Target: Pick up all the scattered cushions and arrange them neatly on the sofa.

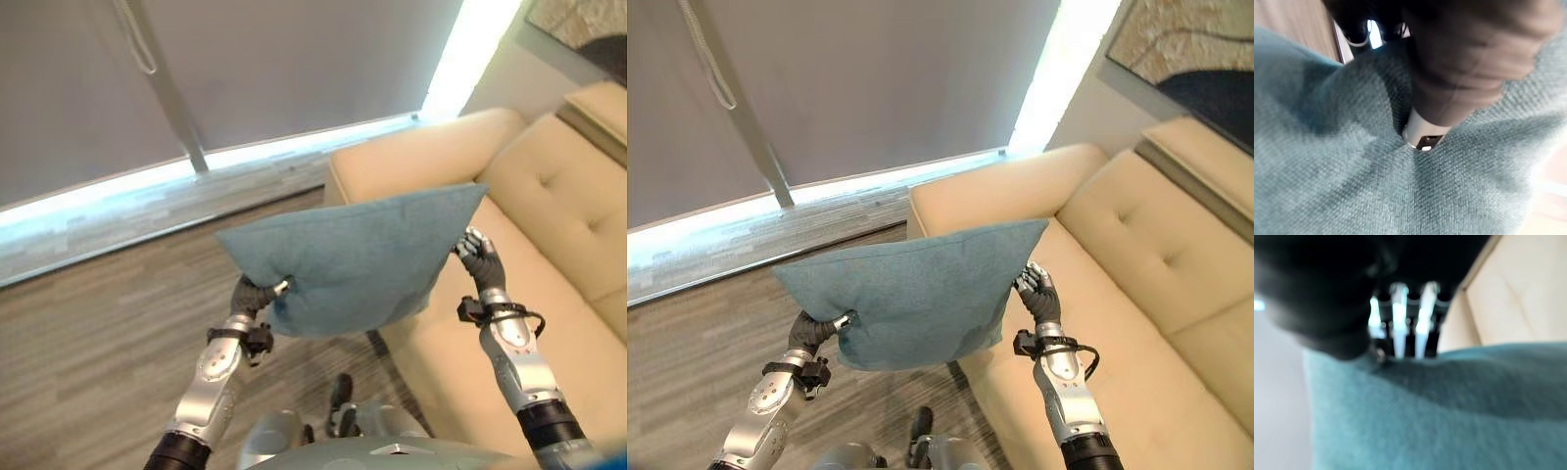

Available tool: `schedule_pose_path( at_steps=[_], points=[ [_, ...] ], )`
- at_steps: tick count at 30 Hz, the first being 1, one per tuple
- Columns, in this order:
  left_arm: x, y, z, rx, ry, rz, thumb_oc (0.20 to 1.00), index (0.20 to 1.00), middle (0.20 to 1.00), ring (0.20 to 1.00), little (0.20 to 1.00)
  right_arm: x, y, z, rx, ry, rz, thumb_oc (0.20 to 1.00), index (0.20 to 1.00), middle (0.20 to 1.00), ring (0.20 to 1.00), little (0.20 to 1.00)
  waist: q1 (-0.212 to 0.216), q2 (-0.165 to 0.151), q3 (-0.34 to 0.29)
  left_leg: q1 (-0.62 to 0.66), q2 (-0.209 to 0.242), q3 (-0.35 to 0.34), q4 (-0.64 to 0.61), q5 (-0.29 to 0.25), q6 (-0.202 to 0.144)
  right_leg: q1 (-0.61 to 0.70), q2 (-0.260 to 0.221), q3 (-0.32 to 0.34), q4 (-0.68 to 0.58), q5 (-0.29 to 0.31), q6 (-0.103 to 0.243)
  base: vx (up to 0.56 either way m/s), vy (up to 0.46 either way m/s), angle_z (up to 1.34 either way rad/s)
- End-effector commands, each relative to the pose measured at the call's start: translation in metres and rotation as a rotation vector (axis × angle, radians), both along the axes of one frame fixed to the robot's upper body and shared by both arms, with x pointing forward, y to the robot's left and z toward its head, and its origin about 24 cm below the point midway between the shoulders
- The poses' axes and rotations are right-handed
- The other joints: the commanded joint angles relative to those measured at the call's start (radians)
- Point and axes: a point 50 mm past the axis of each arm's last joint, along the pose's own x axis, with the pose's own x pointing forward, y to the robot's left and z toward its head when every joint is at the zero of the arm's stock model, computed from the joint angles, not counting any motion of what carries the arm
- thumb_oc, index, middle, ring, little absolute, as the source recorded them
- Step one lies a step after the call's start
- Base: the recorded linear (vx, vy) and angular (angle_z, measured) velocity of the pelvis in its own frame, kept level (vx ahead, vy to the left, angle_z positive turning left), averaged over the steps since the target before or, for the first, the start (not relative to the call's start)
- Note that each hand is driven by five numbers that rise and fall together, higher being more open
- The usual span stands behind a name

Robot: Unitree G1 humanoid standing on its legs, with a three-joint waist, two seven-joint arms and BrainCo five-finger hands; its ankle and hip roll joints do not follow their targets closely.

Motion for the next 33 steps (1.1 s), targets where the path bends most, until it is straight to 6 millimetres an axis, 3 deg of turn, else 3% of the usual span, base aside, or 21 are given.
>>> schedule_pose_path(
  at_steps=[1, 2, 7, 18, 19, 20, 21, 22, 24, 30, 33],
  points=[
    [0.019, -0.039, 0.048, -0.092, -0.272, -0.127, 0.200, 0.200, 0.200, 0.200, 0.200, 0.006, 0.009, 0.031, -0.032, -0.176, 0.062, 0.200, 0.200, 0.200, 0.200, 0.200, -0.033, 0.021, -0.039, -0.001, -0.024, -0.087, -0.167, 0.155, 0.033, 0.141, -0.007, 0.013, -0.068, -0.084, 0.210, 0.06, 0.100, -2.07],
    [0.021, -0.040, 0.050, -0.094, -0.281, -0.139, 0.200, 0.200, 0.200, 0.200, 0.200, 0.009, 0.010, 0.033, -0.026, -0.184, 0.064, 0.200, 0.200, 0.200, 0.200, 0.200, -0.035, 0.042, -0.043, 0.034, -0.014, -0.098, -0.218, 0.165, 0.045, 0.137, 0.013, 0.044, -0.053, -0.093, 0.206, 0.02, 0.102, -1.69],
    [0.017, -0.038, 0.047, -0.076, -0.269, -0.154, 0.200, 0.200, 0.200, 0.200, 0.200, 0.006, 0.013, 0.027, -0.025, -0.158, 0.078, 0.200, 0.200, 0.200, 0.200, 0.200, -0.048, 0.064, -0.080, 0.114, -0.003, -0.040, -0.330, 0.184, 0.071, 0.127, 0.008, 0.093, -0.044, -0.085, 0.219, 0.06, 0.135, -0.99],
    [0.020, -0.029, 0.049, -0.046, -0.275, -0.118, 0.200, 0.200, 0.200, 0.200, 0.200, 0.009, 0.025, 0.031, -0.014, -0.176, 0.101, 0.200, 0.200, 0.200, 0.200, 0.200, -0.055, 0.086, -0.058, 0.128, -0.012, 0.073, -0.329, 0.165, 0.111, 0.044, 0.000, 0.179, 0.056, -0.079, 0.275, -0.02, 0.094, -0.46],
    [0.020, -0.027, 0.049, -0.039, -0.277, -0.111, 0.200, 0.200, 0.200, 0.200, 0.200, 0.010, 0.027, 0.031, -0.006, -0.181, 0.103, 0.200, 0.200, 0.200, 0.200, 0.200, -0.052, 0.090, -0.051, 0.130, -0.010, 0.094, -0.329, 0.160, 0.117, 0.034, -0.013, 0.154, 0.069, -0.082, 0.283, -0.05, 0.054, -1.00],
    [0.021, -0.024, 0.051, -0.039, -0.285, -0.099, 0.200, 0.200, 0.200, 0.200, 0.200, 0.011, 0.029, 0.032, -0.003, -0.183, 0.103, 0.200, 0.200, 0.200, 0.200, 0.200, -0.040, 0.097, -0.041, 0.136, 0.001, 0.123, -0.328, 0.157, 0.117, 0.015, -0.049, 0.065, 0.094, -0.082, 0.289, -0.03, 0.034, -0.95],
    [0.020, -0.024, 0.051, -0.039, -0.286, -0.099, 0.200, 0.200, 0.200, 0.200, 0.200, 0.011, 0.029, 0.031, -0.005, -0.180, 0.104, 0.200, 0.200, 0.200, 0.200, 0.200, -0.039, 0.100, -0.042, 0.144, 0.004, 0.135, -0.335, 0.156, 0.116, 0.017, -0.068, 0.022, 0.093, -0.083, 0.287, -0.01, 0.002, -0.81],
    [0.020, -0.024, 0.051, -0.039, -0.286, -0.099, 0.200, 0.200, 0.200, 0.200, 0.200, 0.011, 0.029, 0.031, -0.005, -0.180, 0.104, 0.200, 0.200, 0.200, 0.200, 0.200, -0.040, 0.100, -0.041, 0.145, 0.004, 0.134, -0.336, 0.157, 0.116, 0.019, -0.068, 0.020, 0.093, -0.084, 0.287, 0.01, -0.016, -0.36],
    [0.019, -0.021, 0.052, -0.048, -0.287, -0.087, 0.200, 0.200, 0.200, 0.200, 0.200, 0.013, 0.027, 0.032, -0.004, -0.180, 0.096, 0.200, 0.200, 0.200, 0.200, 0.200, -0.026, 0.106, -0.047, 0.162, 0.017, 0.184, -0.347, 0.148, 0.109, 0.027, -0.137, -0.157, 0.072, -0.079, 0.285, 0.00, -0.053, -0.76],
    [0.020, -0.018, 0.051, -0.047, -0.284, -0.079, 0.200, 0.200, 0.200, 0.200, 0.200, 0.013, 0.024, 0.032, -0.020, -0.178, 0.091, 0.200, 0.200, 0.200, 0.200, 0.200, -0.022, 0.096, -0.052, 0.183, 0.027, 0.250, -0.339, 0.123, 0.106, 0.042, -0.172, -0.254, 0.018, -0.050, 0.293, 0.05, -0.083, -0.53],
    [0.019, -0.020, 0.049, -0.051, -0.275, -0.089, 0.200, 0.200, 0.200, 0.200, 0.200, 0.011, 0.022, 0.030, -0.025, -0.168, 0.087, 0.200, 0.200, 0.200, 0.200, 0.200, -0.027, 0.096, -0.052, 0.196, 0.037, 0.263, -0.335, 0.114, 0.099, 0.053, -0.165, -0.246, 0.003, -0.044, 0.294, 0.09, -0.128, -0.22]
  ],
)
